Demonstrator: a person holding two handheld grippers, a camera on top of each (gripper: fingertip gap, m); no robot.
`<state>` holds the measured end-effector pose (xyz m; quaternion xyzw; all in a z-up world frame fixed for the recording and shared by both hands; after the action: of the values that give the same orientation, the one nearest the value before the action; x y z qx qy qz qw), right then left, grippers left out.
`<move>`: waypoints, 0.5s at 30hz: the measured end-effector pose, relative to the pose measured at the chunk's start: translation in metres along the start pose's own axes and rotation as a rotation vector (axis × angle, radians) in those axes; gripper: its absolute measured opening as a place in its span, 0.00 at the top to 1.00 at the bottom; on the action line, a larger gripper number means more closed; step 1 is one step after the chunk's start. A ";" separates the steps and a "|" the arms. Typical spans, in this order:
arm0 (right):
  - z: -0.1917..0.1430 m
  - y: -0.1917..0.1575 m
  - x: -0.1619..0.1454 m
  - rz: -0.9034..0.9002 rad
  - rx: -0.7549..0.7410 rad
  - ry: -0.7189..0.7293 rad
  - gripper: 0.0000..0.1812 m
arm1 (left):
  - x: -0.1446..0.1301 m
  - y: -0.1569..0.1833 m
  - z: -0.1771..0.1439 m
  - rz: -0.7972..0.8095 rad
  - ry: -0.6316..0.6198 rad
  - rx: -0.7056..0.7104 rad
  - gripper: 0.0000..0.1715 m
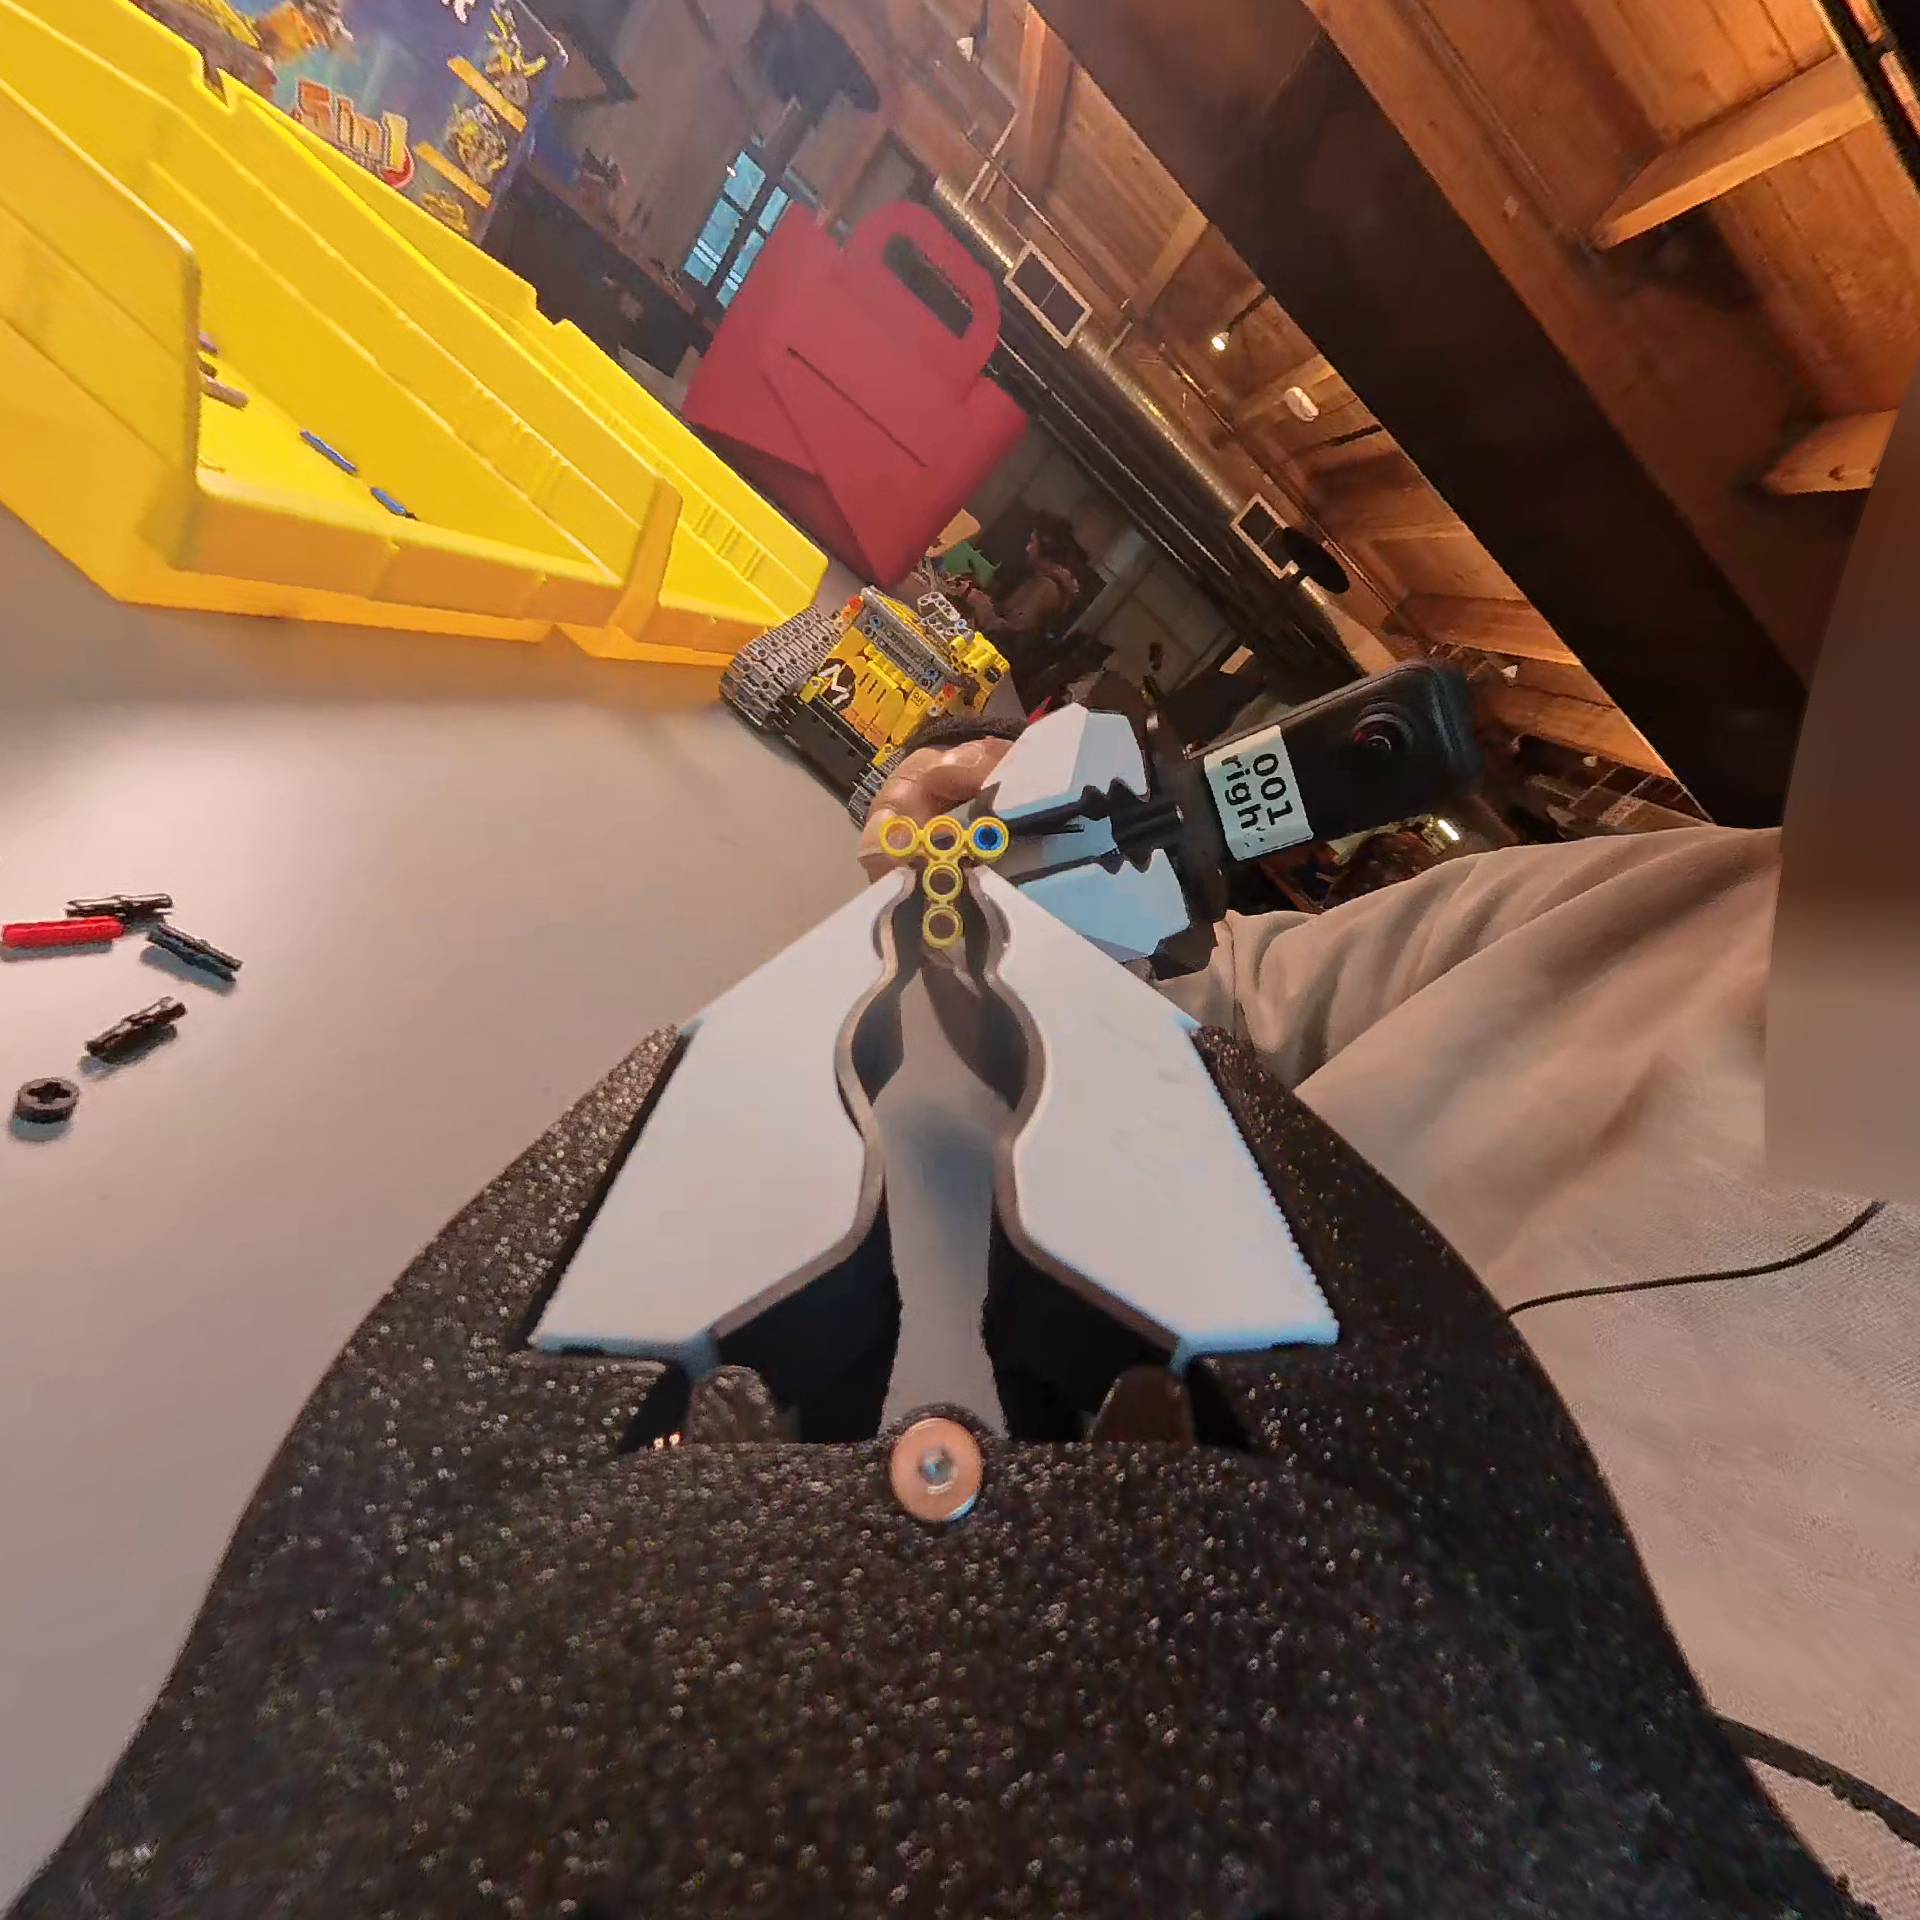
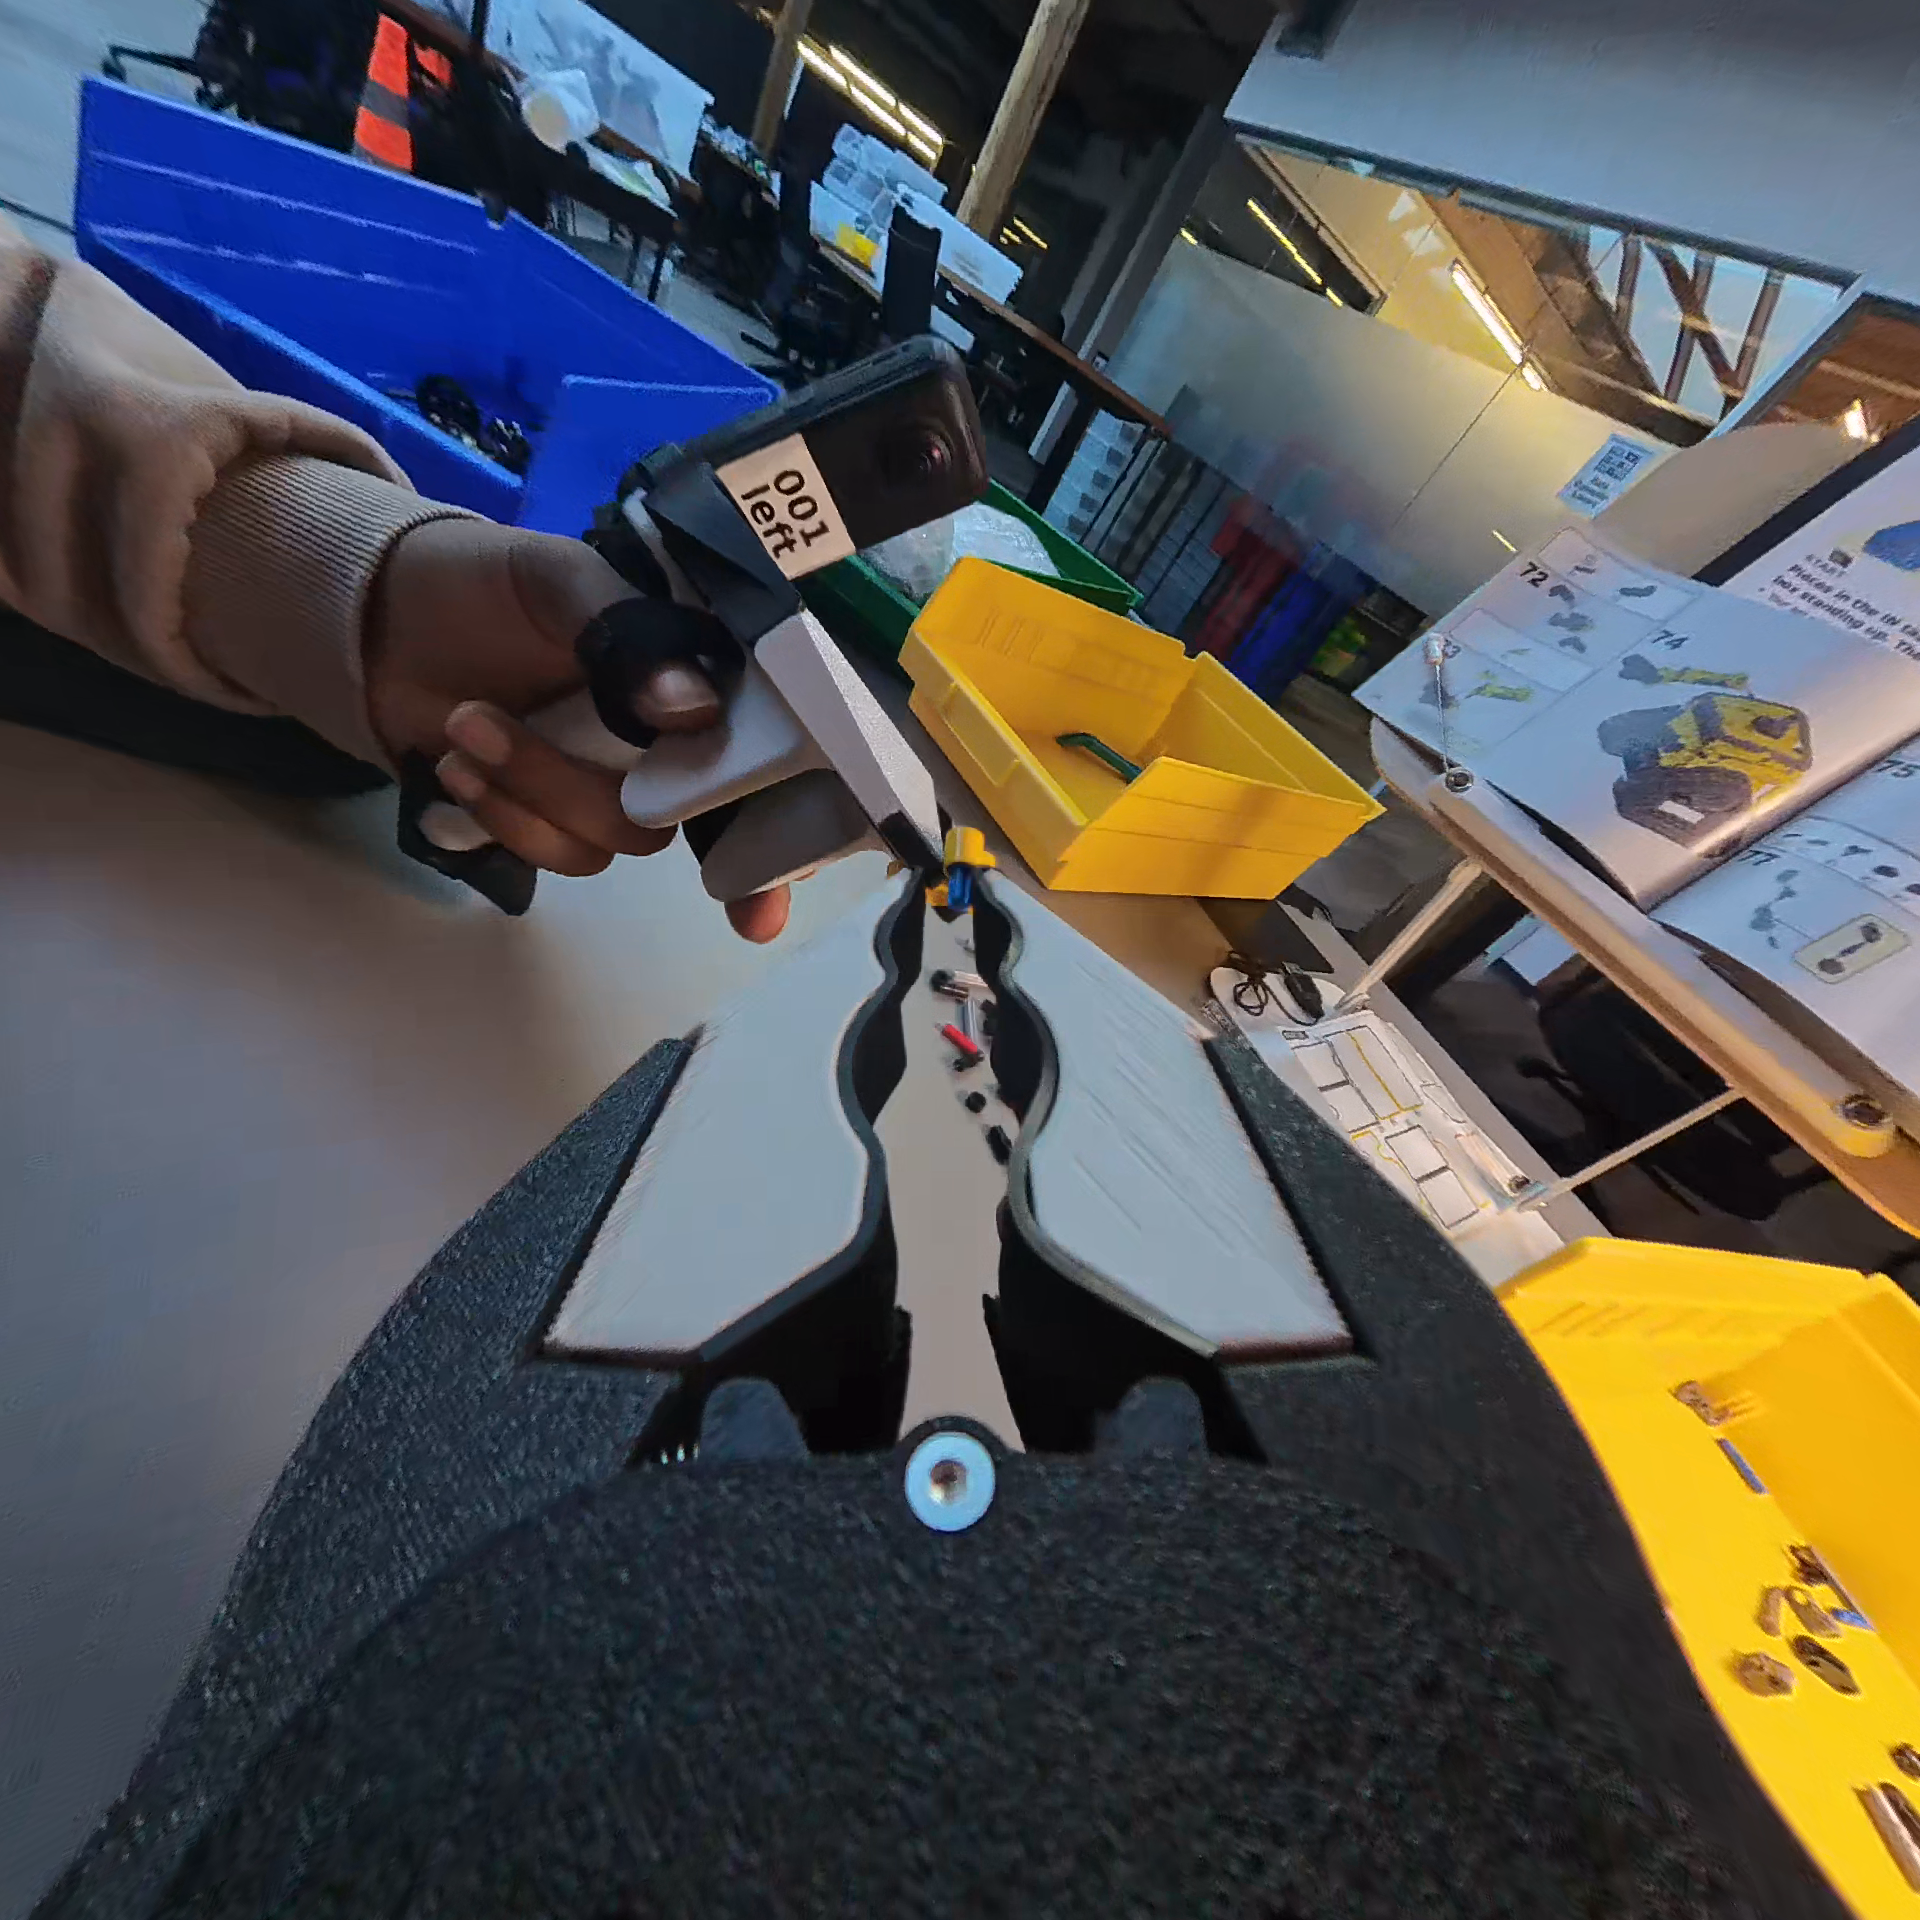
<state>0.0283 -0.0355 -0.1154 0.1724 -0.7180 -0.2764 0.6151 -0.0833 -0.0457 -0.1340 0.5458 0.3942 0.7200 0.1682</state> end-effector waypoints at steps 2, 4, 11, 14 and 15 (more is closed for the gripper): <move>-0.001 0.000 -0.001 -0.005 -0.010 -0.010 0.98 | -0.002 -0.001 0.002 -0.008 -0.007 -0.002 0.96; -0.002 0.001 -0.002 0.039 0.003 -0.008 0.98 | -0.003 0.000 0.004 -0.010 -0.005 -0.005 0.96; -0.002 0.001 -0.003 0.046 0.016 -0.011 0.98 | -0.005 -0.002 0.004 -0.047 0.006 -0.019 0.96; -0.001 0.000 -0.004 0.055 0.041 -0.015 0.99 | -0.006 -0.002 0.003 0.011 -0.010 0.018 0.96; -0.001 -0.001 -0.004 0.053 0.049 -0.013 0.99 | -0.006 -0.001 0.003 0.023 -0.017 0.026 0.96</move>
<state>0.0304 -0.0338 -0.1188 0.1663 -0.7329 -0.2434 0.6131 -0.0789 -0.0483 -0.1388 0.5585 0.3956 0.7122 0.1560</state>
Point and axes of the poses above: each gripper's, where its closed fingertips meet, z out along the fingers, x out of its top, y = z × x across the jaws, the point moved 6 cm from there along -z, back along the fingers, and after that the axes turned 9 degrees about -z, right-handed, at the moved point
